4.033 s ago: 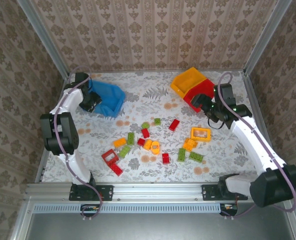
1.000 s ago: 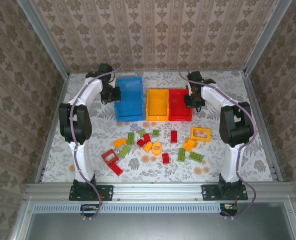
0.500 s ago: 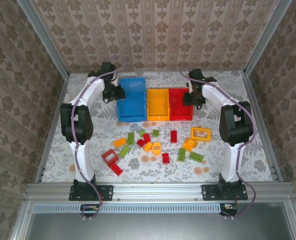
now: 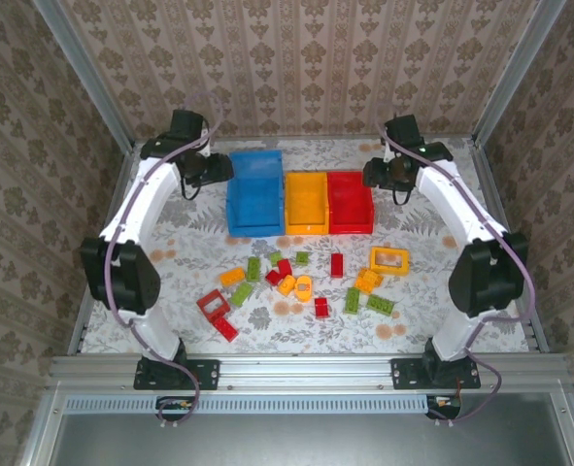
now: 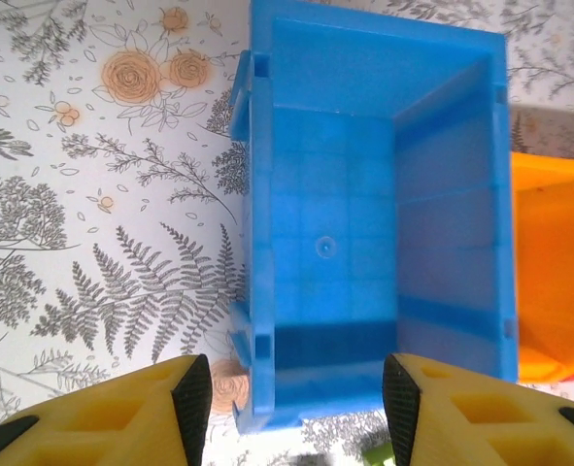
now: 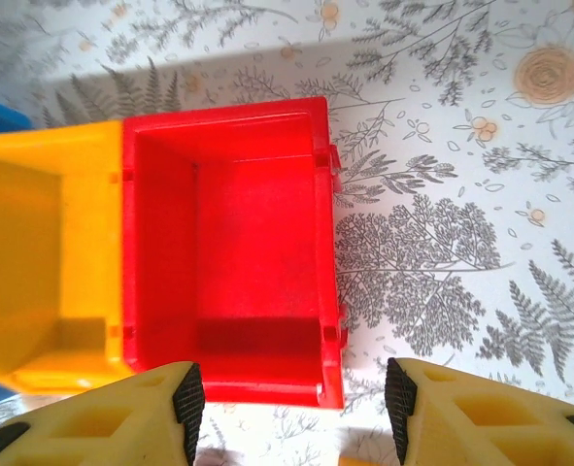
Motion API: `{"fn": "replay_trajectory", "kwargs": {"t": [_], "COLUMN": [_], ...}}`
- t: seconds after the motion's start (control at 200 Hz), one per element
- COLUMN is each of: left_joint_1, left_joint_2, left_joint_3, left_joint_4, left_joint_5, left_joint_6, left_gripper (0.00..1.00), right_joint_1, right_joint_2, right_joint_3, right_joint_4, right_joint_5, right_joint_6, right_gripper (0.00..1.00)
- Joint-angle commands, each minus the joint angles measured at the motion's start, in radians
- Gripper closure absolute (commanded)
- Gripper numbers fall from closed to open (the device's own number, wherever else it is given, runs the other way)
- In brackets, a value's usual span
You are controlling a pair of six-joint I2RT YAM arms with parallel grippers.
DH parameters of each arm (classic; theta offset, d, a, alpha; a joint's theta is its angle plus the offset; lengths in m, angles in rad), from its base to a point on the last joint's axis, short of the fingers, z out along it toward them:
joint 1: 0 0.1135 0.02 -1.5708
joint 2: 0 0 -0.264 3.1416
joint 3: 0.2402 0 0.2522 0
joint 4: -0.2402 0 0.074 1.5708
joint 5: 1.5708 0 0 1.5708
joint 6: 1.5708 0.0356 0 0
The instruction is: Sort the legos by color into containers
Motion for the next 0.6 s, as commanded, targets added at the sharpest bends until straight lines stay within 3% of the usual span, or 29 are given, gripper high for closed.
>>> {"fn": "replay_trajectory", "kwargs": {"t": [0.0,0.4,0.595], "left_joint_1": [-0.021,-0.141,-0.202], "left_joint_2": [-0.075,-0.372,-0.505], "left_joint_3": [-0.089,-0.414,-0.551], "left_joint_4": [-0.006,-0.017,0.090], "left_joint_5": [0.016,0.008,0.033], "left_joint_6": [-0.019,-0.083,-0.158], "left_gripper": [0.49,0.50,0.49], "right_joint_1": [0.007,0.141,0.230], "right_joint_2": [-0.079,-0.288,-0.376], "right_joint_3": [-0.055,-0.265,-0.362], "right_joint_4": [-0.038,-0.070,-0.087], "right_joint_5": [-0.024,-0.053,-0.027], "right_joint_6": [0.072,0.147,0.213], "right_gripper": [0.44,0.43,0.44]}}
